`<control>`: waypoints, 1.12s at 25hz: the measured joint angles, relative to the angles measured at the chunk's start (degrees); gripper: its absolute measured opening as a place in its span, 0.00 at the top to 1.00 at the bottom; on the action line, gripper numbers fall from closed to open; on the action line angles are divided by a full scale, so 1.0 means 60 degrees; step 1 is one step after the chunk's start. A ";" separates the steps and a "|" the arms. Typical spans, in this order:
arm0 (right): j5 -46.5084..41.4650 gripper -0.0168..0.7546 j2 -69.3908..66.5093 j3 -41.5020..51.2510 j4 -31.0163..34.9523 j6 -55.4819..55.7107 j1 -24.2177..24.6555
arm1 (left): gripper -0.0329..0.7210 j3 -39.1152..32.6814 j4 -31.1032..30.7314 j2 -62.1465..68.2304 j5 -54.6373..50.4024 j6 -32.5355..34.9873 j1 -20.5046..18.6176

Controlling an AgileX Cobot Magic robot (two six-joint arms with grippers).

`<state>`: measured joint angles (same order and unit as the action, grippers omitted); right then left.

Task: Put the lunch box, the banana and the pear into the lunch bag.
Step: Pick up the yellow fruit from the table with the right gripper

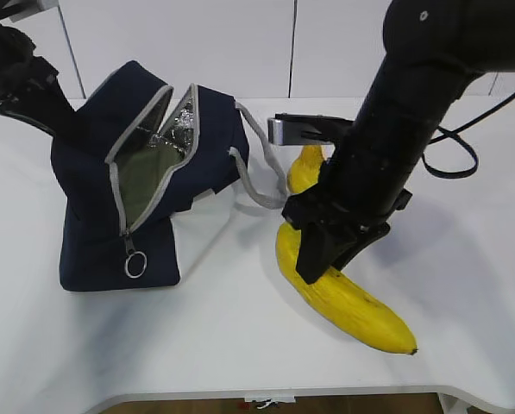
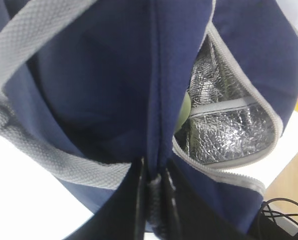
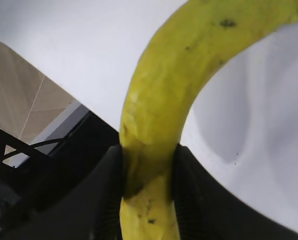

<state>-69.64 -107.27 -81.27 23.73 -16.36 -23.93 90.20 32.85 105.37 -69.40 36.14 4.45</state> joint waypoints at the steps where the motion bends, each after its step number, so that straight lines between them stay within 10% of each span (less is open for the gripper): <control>1: 0.0000 0.65 0.0230 0.0140 0.0000 0.0000 0.0000 | 0.93 0.0000 0.0000 0.0000 0.0000 0.0000 0.0000; 13: 0.0182 0.65 0.2402 -0.0406 0.0695 -0.0206 0.0000 | 0.93 0.0000 0.0338 0.0000 0.0000 0.0000 0.0000; 28: 0.4716 0.65 0.0100 -0.0662 0.8578 -0.3393 0.0000 | 0.93 0.0000 0.1677 0.0000 -0.0018 -0.0795 0.0000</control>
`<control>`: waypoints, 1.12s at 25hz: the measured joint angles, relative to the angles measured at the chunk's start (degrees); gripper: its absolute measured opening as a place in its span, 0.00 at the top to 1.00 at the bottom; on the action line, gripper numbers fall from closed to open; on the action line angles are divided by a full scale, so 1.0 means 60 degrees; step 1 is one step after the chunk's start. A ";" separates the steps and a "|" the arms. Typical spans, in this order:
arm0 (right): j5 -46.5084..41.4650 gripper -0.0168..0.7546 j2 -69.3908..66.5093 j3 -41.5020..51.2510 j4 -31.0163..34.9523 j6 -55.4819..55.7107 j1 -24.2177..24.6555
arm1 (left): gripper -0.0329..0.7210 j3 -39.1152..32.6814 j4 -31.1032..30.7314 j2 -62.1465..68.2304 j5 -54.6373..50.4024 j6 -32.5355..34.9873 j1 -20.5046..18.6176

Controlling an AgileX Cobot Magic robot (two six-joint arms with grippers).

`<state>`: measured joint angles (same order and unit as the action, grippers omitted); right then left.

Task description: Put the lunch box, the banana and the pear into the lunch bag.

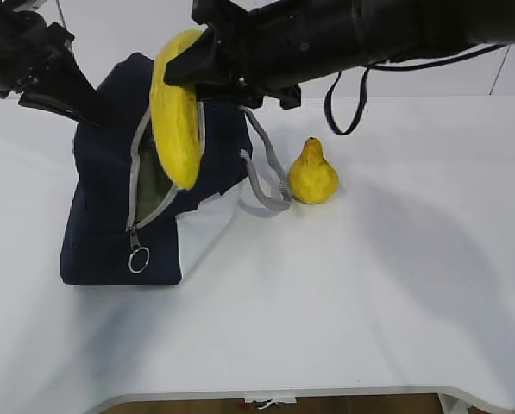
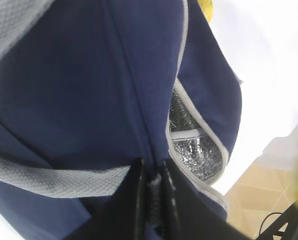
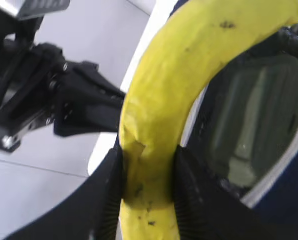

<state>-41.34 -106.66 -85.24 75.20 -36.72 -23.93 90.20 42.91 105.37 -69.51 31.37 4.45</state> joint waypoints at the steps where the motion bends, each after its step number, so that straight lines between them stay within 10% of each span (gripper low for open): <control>1: 0.0051 0.65 -0.0202 -0.0040 0.0462 -0.0404 0.0000 | 0.93 0.0000 0.0000 0.0000 0.0000 -0.0026 0.0000; 13: 0.0366 0.65 -0.2153 -0.1320 0.2373 -0.2338 0.0000 | 0.93 0.0000 0.0005 0.0000 0.0000 -0.0470 0.0000; 28: -0.0201 0.65 -0.2465 -0.1380 0.0461 -0.2432 0.0000 | 0.93 0.0000 0.1011 -0.0018 0.0000 -0.0701 0.0000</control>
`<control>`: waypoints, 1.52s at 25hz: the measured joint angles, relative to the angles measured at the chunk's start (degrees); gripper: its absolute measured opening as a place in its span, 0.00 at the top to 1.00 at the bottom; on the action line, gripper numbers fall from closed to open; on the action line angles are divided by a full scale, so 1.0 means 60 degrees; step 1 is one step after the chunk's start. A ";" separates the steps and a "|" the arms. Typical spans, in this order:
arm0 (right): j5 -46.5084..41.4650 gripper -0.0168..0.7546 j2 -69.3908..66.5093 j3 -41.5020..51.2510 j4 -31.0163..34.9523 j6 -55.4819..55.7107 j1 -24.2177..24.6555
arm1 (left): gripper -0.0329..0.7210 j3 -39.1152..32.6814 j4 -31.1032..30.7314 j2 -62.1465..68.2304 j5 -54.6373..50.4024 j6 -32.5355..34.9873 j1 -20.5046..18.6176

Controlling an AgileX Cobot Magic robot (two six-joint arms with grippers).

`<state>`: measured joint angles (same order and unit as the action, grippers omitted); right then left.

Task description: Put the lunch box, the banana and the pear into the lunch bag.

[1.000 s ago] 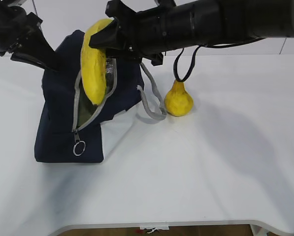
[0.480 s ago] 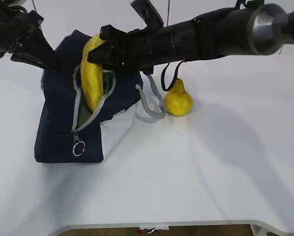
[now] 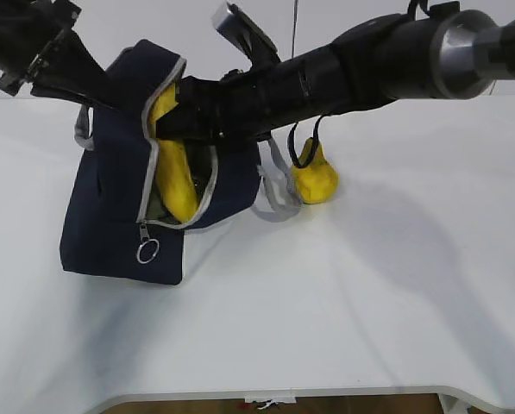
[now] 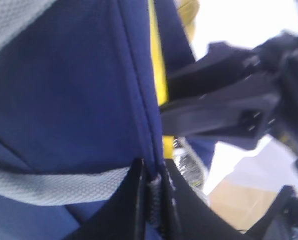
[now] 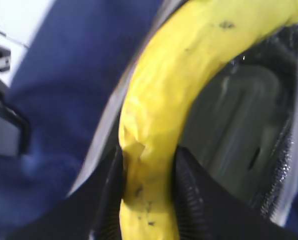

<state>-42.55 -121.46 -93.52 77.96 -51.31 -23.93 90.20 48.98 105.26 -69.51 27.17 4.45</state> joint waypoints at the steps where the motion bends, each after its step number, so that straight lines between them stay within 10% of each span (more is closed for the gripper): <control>1: -0.0045 0.65 0.0000 0.0000 -0.0125 0.0000 0.0000 | 0.93 0.0000 0.0086 0.0000 0.0000 0.0000 0.0000; 10: -0.0198 0.62 0.0000 -0.0004 -0.0615 0.0000 -0.0098 | 0.93 0.0000 0.0267 0.0000 0.0000 0.0000 0.0000; 21: -0.0971 0.27 -0.0042 -0.0755 -0.1306 0.0134 -0.0092 | 0.93 0.0000 0.0224 -0.0018 0.0000 0.0000 -0.0014; 38: -0.4672 0.26 -0.0042 -0.5110 -1.1281 0.6760 0.0190 | 0.93 0.0000 -0.0443 -0.0018 0.0000 -0.0007 -0.0014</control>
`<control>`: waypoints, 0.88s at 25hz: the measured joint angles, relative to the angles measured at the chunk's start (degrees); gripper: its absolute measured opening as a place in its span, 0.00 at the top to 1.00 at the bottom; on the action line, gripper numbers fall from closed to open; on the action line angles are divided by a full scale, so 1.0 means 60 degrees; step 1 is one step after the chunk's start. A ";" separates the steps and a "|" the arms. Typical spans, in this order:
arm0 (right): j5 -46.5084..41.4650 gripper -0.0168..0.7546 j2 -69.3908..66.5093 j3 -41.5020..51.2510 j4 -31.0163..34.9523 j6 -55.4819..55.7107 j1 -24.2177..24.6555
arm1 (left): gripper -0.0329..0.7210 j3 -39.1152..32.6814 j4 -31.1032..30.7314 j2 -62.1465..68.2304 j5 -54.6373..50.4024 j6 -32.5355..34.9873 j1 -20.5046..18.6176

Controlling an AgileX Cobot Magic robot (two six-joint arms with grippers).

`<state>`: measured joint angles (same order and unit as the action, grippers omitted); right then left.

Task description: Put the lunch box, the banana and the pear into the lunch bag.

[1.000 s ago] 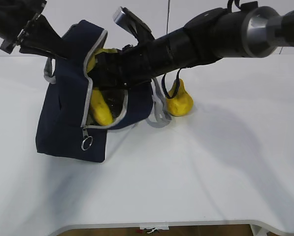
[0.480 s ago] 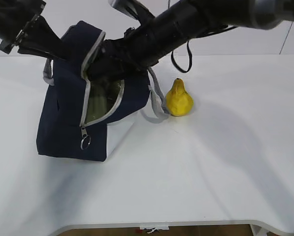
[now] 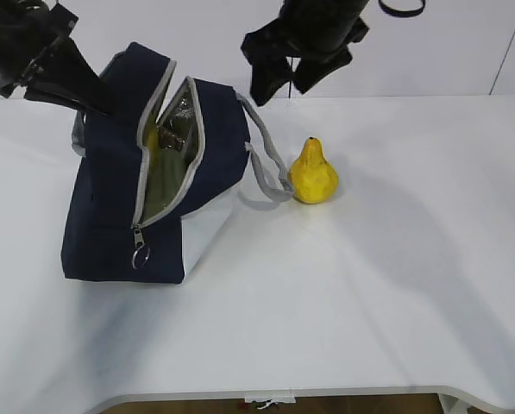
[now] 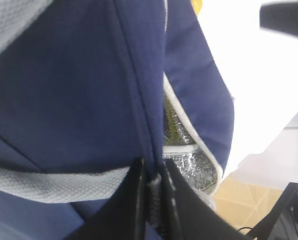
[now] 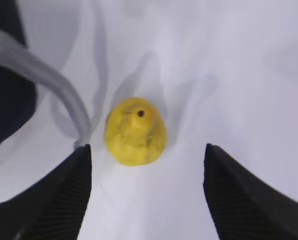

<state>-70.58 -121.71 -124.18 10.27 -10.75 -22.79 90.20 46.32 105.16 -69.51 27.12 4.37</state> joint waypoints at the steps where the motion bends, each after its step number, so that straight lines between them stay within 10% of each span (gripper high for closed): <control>1: -0.0022 0.26 0.0000 -0.0022 -0.0623 0.0328 0.0000 | 0.93 0.0000 0.0000 0.0000 0.0000 0.0000 0.0000; 8: -0.0128 0.26 -0.0056 -0.0022 -0.2483 0.1942 0.0346 | 0.93 0.0000 -0.0022 0.0000 0.0000 -0.0015 0.0000; 22: -0.0124 0.26 -0.1463 -0.0022 -0.1392 0.2222 0.0752 | 0.93 0.0000 -0.0042 0.0000 0.0000 -0.0015 0.0000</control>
<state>-71.32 -130.48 -124.31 1.92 2.58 -18.28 90.20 46.07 105.16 -69.51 27.03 4.37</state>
